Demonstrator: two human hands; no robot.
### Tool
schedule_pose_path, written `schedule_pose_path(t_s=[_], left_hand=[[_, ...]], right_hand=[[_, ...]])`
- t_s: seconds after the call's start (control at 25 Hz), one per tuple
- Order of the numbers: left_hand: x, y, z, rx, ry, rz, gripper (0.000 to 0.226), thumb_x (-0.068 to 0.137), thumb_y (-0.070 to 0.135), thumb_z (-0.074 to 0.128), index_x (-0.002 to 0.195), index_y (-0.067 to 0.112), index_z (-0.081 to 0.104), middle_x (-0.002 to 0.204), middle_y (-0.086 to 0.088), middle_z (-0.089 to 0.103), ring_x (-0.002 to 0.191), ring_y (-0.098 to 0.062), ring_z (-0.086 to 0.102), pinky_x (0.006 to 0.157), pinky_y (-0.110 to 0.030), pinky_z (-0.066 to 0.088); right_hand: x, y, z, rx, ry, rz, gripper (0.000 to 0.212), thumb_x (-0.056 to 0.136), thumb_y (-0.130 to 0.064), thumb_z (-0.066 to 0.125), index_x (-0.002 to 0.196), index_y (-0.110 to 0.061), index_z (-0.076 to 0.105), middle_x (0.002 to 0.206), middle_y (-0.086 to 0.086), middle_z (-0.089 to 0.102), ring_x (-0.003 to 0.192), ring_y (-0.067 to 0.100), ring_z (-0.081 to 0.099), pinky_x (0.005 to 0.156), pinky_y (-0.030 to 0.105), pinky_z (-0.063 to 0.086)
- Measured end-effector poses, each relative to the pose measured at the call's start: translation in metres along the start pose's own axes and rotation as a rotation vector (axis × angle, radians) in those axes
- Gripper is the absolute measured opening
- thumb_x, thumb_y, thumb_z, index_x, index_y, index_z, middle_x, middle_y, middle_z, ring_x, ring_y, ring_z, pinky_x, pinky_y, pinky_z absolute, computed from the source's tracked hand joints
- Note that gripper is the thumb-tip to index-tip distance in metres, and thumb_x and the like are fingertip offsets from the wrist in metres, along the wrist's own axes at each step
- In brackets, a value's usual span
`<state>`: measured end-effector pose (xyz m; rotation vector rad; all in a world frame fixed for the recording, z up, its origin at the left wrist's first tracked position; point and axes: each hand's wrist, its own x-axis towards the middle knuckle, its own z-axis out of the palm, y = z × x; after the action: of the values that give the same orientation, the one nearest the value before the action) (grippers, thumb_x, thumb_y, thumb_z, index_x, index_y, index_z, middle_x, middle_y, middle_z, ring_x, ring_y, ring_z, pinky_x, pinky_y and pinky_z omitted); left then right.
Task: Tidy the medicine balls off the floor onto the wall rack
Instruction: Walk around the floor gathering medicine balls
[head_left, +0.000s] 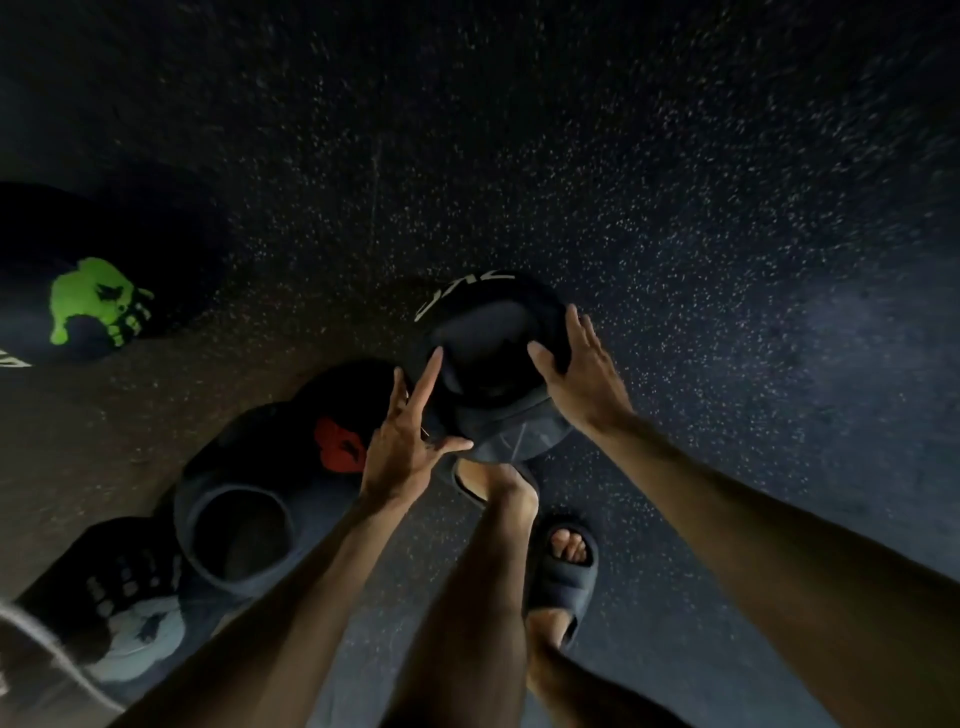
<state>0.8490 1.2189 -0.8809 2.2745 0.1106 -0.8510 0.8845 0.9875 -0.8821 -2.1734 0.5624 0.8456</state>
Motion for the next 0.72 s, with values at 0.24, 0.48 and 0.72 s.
schedule_pose_path(t_s=[0.24, 0.48, 0.72], left_hand=[[0.043, 0.018, -0.032, -0.185, 0.075, -0.012, 0.098, 0.078, 0.048, 0.076, 0.157, 0.036, 0.021, 0.164, -0.002, 0.023, 0.151, -0.019, 0.019, 0.109, -0.008, 0.021], [0.151, 0.063, -0.080, -0.257, 0.192, -0.223, 0.069, 0.098, 0.052, 0.052, 0.157, 0.026, 0.028, 0.162, -0.009, 0.029, 0.148, -0.027, 0.030, 0.118, -0.030, 0.025], [0.169, 0.059, -0.113, -0.250, 0.192, -0.194, 0.066, 0.101, 0.049, 0.046, 0.158, 0.021, 0.025, 0.163, -0.006, 0.027, 0.149, -0.024, 0.027, 0.118, -0.031, 0.023]], right_hand=[[0.036, -0.037, -0.011, 0.089, 0.117, 0.037, 0.080, 0.098, -0.063, 0.038, 0.161, -0.022, 0.010, 0.167, 0.011, 0.009, 0.154, 0.031, 0.009, 0.123, 0.051, 0.017], [0.044, -0.065, -0.006, 0.069, 0.152, -0.055, 0.088, 0.094, -0.063, 0.050, 0.159, -0.034, -0.001, 0.167, 0.012, 0.001, 0.153, 0.034, 0.009, 0.119, 0.054, 0.027], [0.065, -0.102, -0.004, 0.064, 0.098, -0.080, 0.105, 0.089, -0.064, 0.055, 0.156, -0.033, -0.019, 0.165, 0.017, -0.018, 0.152, 0.039, -0.012, 0.123, 0.055, 0.008]])
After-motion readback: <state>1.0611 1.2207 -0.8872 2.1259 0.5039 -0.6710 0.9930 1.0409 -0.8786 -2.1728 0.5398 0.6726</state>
